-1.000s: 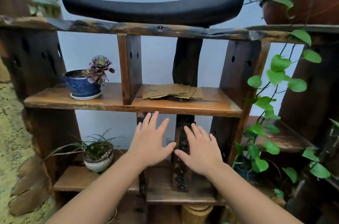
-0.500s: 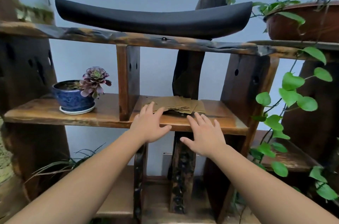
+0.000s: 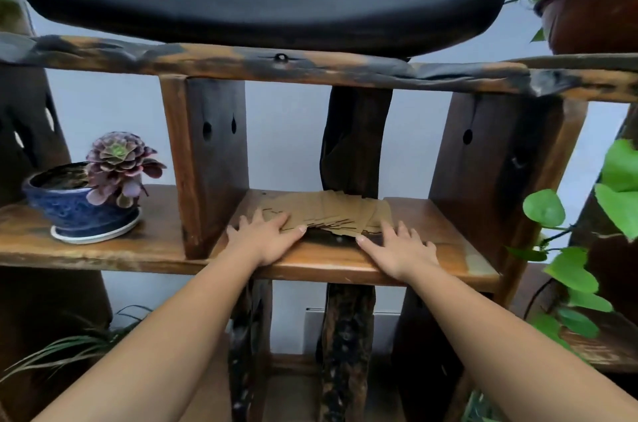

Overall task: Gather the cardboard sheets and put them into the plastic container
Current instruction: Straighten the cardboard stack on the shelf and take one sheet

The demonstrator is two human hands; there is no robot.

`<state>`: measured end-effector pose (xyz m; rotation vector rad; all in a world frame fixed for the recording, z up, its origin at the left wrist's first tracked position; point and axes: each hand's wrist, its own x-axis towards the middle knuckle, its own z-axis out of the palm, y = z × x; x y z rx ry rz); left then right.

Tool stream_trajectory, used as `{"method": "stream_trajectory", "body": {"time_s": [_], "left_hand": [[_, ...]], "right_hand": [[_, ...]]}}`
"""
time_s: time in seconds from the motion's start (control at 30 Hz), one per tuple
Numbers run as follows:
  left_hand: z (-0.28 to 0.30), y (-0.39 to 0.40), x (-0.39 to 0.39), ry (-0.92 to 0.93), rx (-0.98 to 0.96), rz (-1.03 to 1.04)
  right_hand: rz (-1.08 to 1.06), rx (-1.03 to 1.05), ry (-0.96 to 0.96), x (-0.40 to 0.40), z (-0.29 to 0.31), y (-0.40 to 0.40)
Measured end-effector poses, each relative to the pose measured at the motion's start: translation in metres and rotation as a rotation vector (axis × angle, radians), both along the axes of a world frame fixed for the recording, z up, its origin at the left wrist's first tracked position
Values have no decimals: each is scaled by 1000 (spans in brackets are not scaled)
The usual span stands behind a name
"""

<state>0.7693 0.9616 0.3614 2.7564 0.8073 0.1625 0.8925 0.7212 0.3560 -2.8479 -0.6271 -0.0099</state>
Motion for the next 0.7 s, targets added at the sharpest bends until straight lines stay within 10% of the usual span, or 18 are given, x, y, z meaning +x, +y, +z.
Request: {"method": "stream_trajectory", "body": {"time_s": [0.7], "left_hand": [[1, -2, 93, -243, -143, -310]], "right_hand": [[117, 776, 175, 80, 5, 49]]}}
